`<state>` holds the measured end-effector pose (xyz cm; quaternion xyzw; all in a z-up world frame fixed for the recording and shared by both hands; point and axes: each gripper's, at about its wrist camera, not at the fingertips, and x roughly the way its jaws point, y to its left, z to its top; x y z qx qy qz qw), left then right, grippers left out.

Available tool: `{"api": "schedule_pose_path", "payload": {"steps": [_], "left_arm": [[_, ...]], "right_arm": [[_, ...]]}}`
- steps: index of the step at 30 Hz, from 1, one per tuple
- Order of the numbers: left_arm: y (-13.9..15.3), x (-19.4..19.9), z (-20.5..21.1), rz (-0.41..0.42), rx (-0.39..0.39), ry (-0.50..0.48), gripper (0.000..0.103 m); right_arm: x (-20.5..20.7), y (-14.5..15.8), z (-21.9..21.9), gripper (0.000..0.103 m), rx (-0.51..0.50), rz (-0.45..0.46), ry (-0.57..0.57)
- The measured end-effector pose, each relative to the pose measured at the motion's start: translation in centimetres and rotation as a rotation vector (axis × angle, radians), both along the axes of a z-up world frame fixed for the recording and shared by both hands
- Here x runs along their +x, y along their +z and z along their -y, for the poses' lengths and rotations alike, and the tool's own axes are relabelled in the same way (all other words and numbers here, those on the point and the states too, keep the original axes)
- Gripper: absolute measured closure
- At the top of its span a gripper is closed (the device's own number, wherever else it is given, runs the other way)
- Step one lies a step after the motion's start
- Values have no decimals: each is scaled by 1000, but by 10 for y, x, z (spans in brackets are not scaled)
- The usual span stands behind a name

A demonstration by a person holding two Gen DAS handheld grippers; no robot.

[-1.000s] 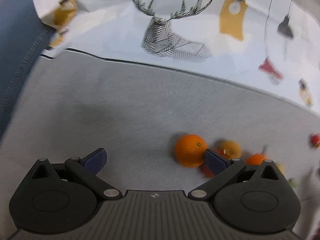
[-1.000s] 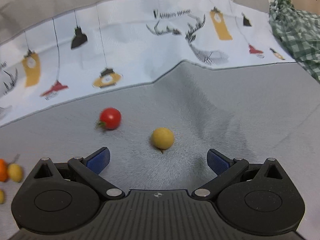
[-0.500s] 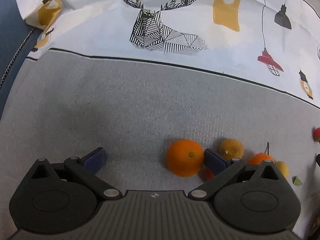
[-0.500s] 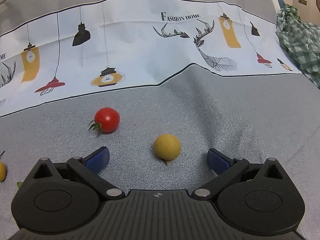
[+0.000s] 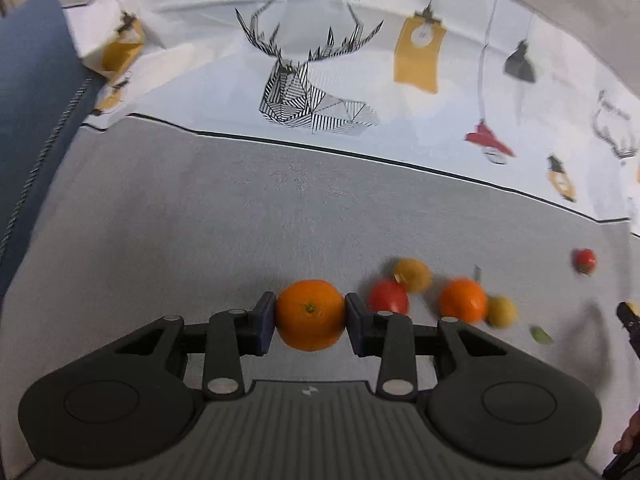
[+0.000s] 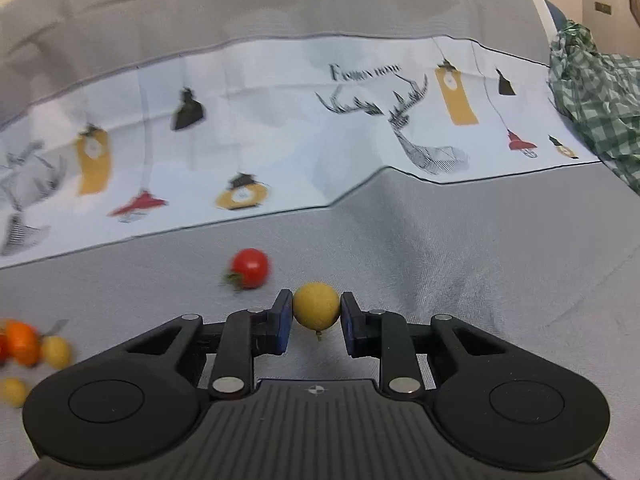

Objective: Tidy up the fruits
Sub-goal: 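Close the right tool on the yellow fruit while the left tool grasps the orange, then carry the yellow fruit and the orange over the pink plate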

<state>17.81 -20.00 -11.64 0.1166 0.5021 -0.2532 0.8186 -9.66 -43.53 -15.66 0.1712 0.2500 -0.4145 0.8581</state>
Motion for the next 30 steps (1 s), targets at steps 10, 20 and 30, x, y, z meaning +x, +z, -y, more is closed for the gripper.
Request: {"api": "schedule_pose_path", "payload": {"steps": [10,20,30], "left_arm": [[64,-116,-98,84,-1,6,62],[107,-207,-201,150,-24,45,62],[125,-254,-267,185,-69,106,62]], "right_arm": [[-42,66,-128,76,79,35,232],[-69,124,-270,76,138,81,535],[-103,155,-344,76,18,87,652]]}}
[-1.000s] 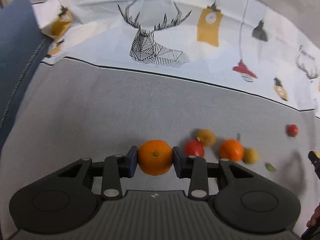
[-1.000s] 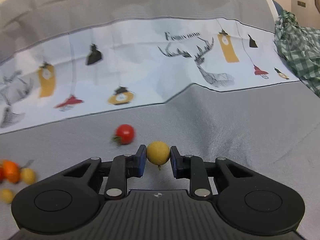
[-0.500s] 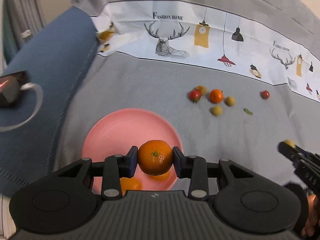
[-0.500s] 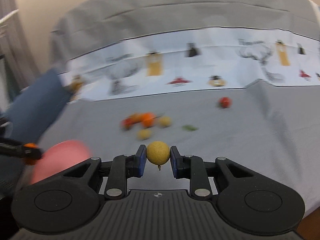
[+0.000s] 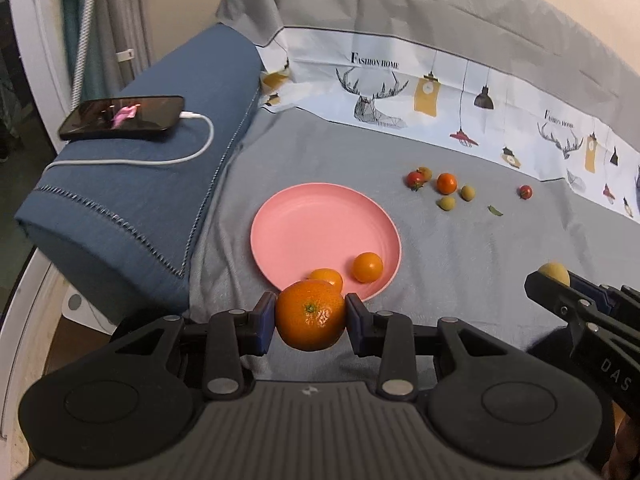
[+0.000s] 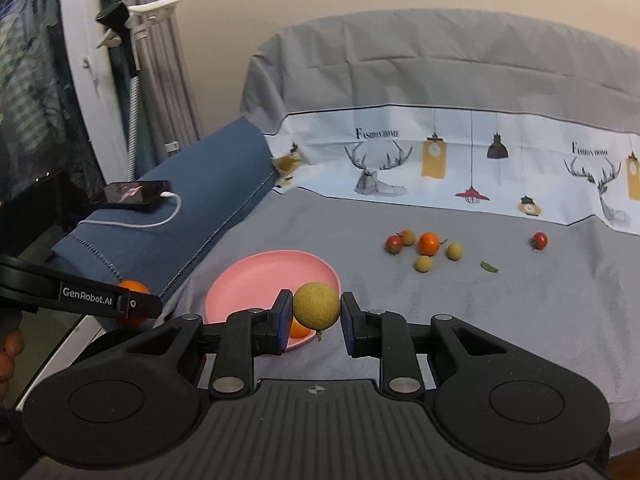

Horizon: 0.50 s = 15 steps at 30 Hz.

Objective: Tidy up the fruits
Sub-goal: 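Carry the yellow fruit and the orange over the pink plate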

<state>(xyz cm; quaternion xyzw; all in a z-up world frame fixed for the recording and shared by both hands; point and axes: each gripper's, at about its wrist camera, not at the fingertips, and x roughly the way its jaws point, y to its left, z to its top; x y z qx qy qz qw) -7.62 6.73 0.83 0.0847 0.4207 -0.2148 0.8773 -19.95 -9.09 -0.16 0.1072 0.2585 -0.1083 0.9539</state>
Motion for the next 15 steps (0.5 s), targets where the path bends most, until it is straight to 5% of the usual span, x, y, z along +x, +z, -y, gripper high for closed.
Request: {"api": "schedule_pose_path", "payload": {"steps": [15], "left_arm": [[30,-41,-22,77,-72,22,62]], "right_arm": [[-35,22,-23,76,-61,82,10]]}}
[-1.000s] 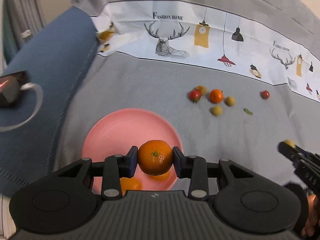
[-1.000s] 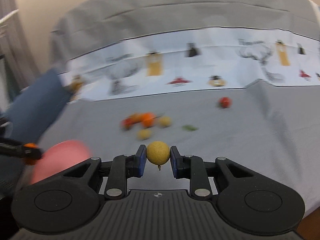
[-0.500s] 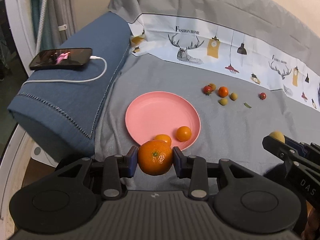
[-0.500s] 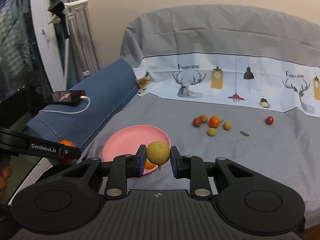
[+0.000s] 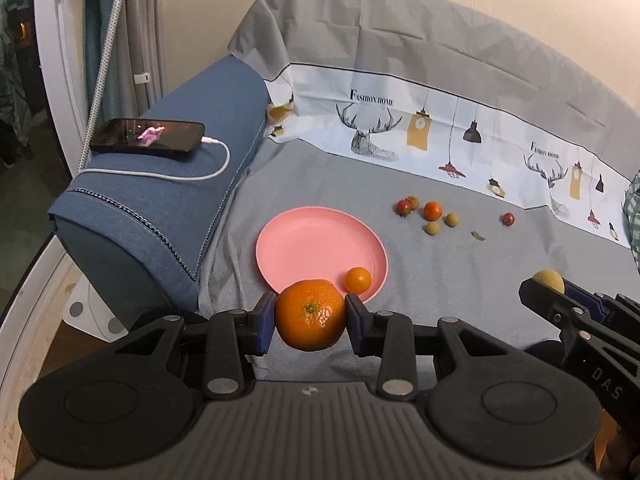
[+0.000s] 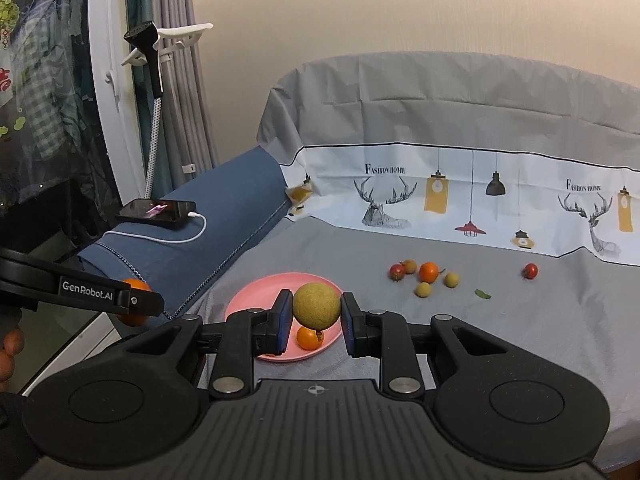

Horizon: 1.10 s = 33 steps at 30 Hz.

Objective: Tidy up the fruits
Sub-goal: 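Carry the yellow fruit and the orange over the pink plate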

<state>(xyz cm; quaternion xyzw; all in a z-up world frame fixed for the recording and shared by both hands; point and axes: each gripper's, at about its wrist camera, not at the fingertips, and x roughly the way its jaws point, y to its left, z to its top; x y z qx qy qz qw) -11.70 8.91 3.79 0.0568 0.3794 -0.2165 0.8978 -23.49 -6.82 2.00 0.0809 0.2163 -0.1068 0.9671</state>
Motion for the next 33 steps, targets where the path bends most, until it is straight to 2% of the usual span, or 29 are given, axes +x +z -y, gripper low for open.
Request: {"api": "schedule_pose_path", "payload": {"steps": [6,12,33], "left_arm": [[-4,8,-1,-16,-7,7,62],[-19,26,-2,-69,-9,9,62],[-54,81,13,-171,30,20,62]], "right_arm": [[8,-3,0,76,-7,-21,3],[23,-13,2,76,9,-85,1],[80,-40,19,76,25,-214,-2]]}}
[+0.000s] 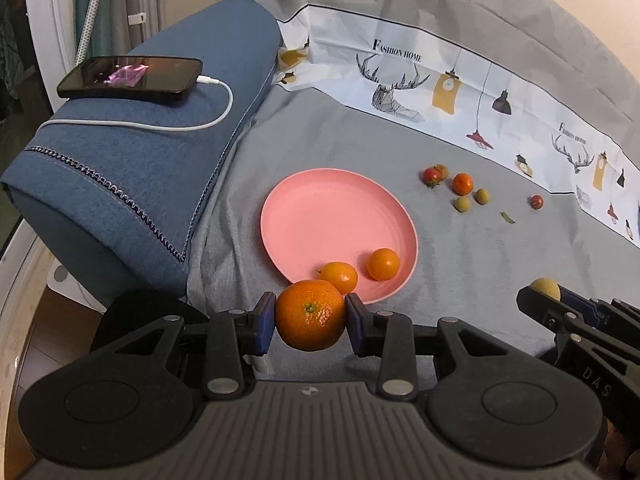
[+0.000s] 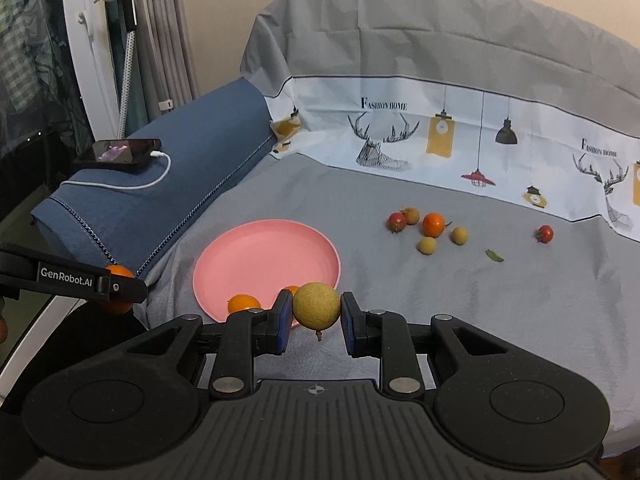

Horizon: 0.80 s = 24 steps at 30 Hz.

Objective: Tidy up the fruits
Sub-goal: 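Carry the yellow fruit and the orange over the pink plate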

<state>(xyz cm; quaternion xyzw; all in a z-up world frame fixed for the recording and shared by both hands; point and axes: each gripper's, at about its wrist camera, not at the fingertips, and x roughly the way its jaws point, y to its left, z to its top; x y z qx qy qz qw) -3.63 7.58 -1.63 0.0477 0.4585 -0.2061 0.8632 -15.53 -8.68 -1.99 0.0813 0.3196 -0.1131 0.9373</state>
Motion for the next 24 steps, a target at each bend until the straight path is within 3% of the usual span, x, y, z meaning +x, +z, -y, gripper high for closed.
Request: {"api": "schedule_pose_path", "payload": {"steps": [12,24], "left_arm": [[-16,44,33,-15,26,-19,62],[-42,98,60,-39,61,-15,62]], "right_arm": [[49,-24,18,76,36,-53,10],[110,-58,28,76,7,-113,63]]}}
